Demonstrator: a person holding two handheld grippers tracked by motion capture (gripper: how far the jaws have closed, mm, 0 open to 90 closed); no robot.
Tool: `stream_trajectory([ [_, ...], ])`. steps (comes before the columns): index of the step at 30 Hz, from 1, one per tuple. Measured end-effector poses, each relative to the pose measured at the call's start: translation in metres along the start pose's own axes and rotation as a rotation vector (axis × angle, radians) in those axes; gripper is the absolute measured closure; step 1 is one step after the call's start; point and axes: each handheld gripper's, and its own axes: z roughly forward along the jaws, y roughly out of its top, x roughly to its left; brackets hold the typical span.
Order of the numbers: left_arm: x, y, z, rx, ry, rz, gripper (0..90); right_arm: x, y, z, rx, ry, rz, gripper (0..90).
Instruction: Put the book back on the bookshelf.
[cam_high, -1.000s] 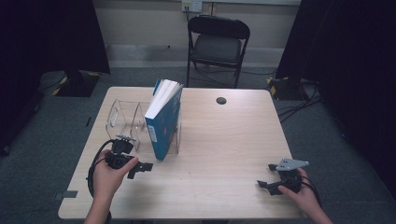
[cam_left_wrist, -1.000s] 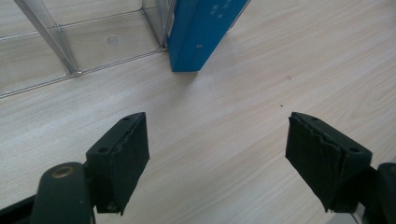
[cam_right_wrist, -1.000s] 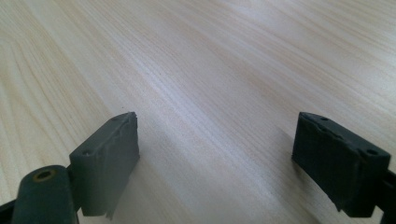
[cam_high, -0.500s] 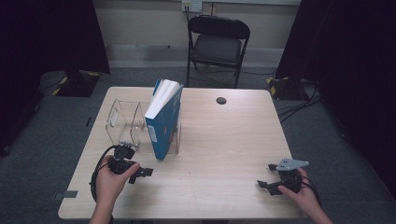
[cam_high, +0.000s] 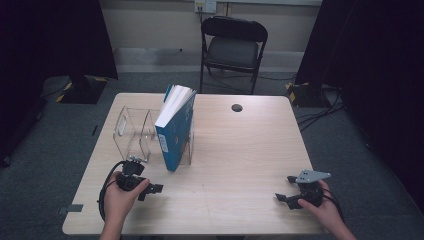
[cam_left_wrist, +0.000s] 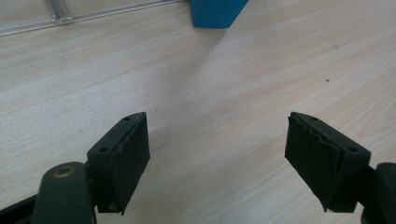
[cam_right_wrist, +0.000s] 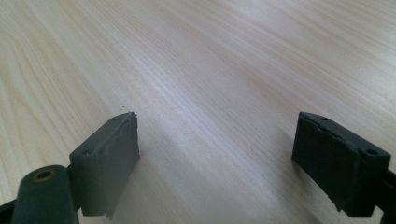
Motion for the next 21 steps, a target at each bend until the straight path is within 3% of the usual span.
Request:
stream_trajectory([
  [10,0.000,-0.008,0.011,0.010,0.047,0.015,21.6,0.000,0.000,0.000,-0.001,0.002,0.000,13.9],
  [14,0.001,-0.013,0.015,0.001,0.041,0.012,21.5,0.000,0.000,0.000,0.000,0.000,0.000,13.9],
  [21,-0.003,-0.014,0.017,-0.004,0.066,0.049,19.8,0.000,0.000,0.000,0.000,0.001,0.001,13.9],
])
